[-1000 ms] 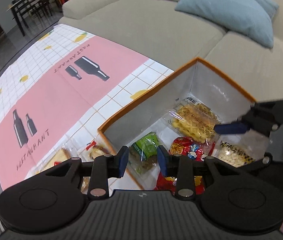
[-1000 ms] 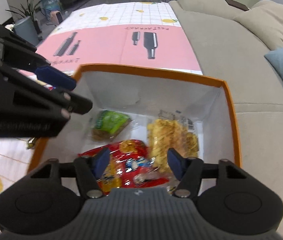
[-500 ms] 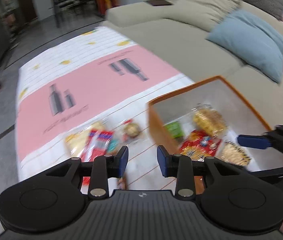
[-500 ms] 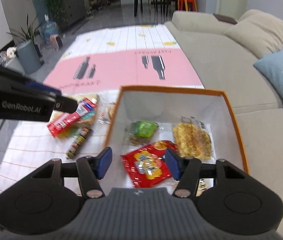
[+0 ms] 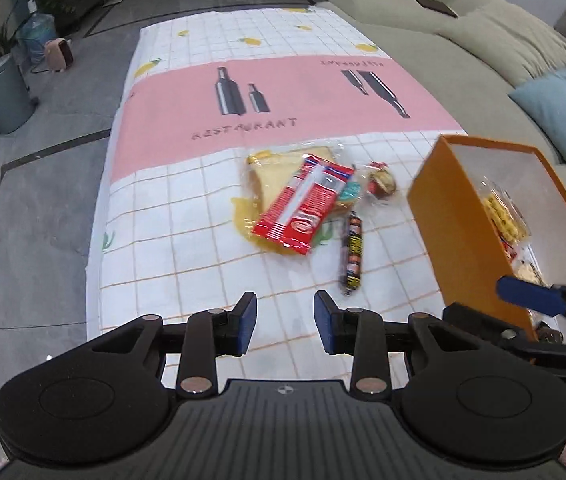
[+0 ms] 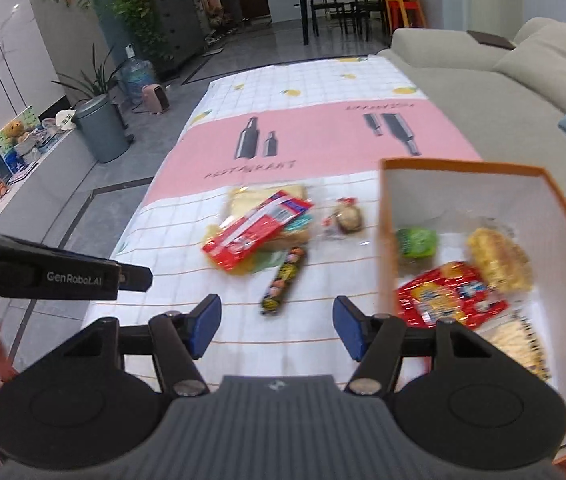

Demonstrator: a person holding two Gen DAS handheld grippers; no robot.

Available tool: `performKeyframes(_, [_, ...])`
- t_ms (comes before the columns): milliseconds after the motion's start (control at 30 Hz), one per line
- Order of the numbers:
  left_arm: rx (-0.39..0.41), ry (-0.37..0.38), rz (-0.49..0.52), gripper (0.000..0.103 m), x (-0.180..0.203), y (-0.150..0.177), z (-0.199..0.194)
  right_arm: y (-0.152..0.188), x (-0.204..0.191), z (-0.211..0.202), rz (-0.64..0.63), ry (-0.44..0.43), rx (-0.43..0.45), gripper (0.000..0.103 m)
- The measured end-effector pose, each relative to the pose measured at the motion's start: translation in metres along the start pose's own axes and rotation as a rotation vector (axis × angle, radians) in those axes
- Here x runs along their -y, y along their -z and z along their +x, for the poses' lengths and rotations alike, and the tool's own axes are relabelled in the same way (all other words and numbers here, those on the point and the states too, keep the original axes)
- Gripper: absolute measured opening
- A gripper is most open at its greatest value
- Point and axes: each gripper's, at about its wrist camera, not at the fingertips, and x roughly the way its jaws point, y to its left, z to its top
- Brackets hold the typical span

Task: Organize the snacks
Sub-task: 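Withdraw both grippers from the box toward the remaining snacks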

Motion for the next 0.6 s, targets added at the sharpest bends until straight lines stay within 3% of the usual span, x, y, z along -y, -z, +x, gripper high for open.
performKeyframes(100, [0.026,0.035,0.009,0.044,-0.008,-0.001,0.005,0.001,-0.013,0.017,-0.022,0.022,-0.024,0.058])
performKeyframes(167, [0.029,0.059,0.015,0.054,-0.013,-0.003,0.012,0.002,-0.019,0.027,-0.039,0.038,-0.034,0.058])
performKeyframes(333, [0.041,0.067,0.039,0.054,-0.021,-0.013,0.033,-0.008,-0.019,0.054,-0.039,0.071,-0.067,0.058])
performKeyframes(500, [0.024,0.125,0.083,0.055,-0.022,-0.030,0.062,-0.021,-0.018,0.088,-0.043,0.100,-0.100,0.058])
performKeyframes(600, [0.010,0.145,0.117,0.055,-0.020,-0.041,0.080,-0.027,-0.017,0.112,-0.047,0.107,-0.133,0.054])
